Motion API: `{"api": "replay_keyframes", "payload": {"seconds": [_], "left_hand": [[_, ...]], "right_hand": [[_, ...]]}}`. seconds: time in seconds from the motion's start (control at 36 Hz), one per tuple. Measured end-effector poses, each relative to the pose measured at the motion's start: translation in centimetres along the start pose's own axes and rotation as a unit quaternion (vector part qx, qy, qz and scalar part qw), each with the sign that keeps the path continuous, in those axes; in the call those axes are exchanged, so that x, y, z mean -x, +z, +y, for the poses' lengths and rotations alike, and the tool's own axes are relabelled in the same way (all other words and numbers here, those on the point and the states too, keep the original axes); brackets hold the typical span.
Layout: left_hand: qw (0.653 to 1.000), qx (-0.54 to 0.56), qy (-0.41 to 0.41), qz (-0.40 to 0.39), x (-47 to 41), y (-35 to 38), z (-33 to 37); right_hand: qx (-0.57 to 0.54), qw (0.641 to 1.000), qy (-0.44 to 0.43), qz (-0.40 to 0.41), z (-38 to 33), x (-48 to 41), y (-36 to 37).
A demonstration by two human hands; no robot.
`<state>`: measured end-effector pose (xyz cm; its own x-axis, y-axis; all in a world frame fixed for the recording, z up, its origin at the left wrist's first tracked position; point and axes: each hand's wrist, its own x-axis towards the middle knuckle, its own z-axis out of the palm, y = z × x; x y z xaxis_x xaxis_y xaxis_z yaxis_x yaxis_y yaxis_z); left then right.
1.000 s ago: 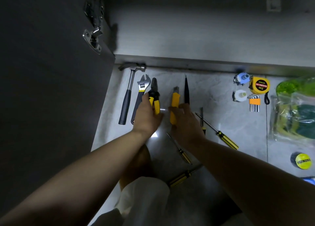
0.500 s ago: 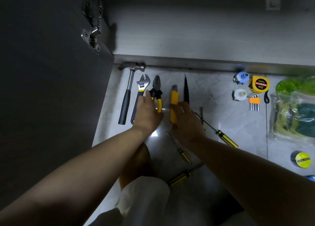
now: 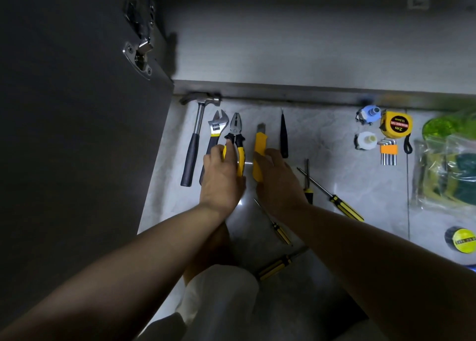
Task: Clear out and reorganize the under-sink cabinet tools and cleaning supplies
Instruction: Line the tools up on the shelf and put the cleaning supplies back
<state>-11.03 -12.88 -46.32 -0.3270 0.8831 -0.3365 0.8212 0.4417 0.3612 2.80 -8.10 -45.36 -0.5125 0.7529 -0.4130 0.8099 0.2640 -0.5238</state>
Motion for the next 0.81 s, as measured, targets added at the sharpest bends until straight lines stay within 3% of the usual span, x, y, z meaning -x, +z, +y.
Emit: {"api": "replay_keyframes", "payload": {"seconds": [0.17, 0.31, 0.56, 0.69, 0.81], "left_hand": [[1.0, -0.005, 0.009, 0.002, -1.0, 0.2, -0.1], [1.0, 0.007, 0.008, 0.003, -1.5, 0.1, -0.2], [0.999, -0.008, 0.023, 0.04, -0.6, -0.6, 0.2], [0.99, -0.005, 0.095, 0.101, 0.1, -0.8, 1.4], [0.985, -0.002, 0.15, 0.086, 0.1, -0.2, 2.6]], "right_hand": [[-0.013, 1.0, -0.008, 0.007, 0.0, -0.4, -0.2], [0.04, 0.995, 0.042, 0.079, 0.8, -1.4, -2.1], [0.117, 0.992, 0.042, -0.008, 3.2, -4.8, -3.7], [0.123, 0.991, 0.043, -0.018, 3.7, -5.1, -4.7], [0.088, 0.996, 0.017, -0.018, 5.2, -2.9, -6.7]]}}
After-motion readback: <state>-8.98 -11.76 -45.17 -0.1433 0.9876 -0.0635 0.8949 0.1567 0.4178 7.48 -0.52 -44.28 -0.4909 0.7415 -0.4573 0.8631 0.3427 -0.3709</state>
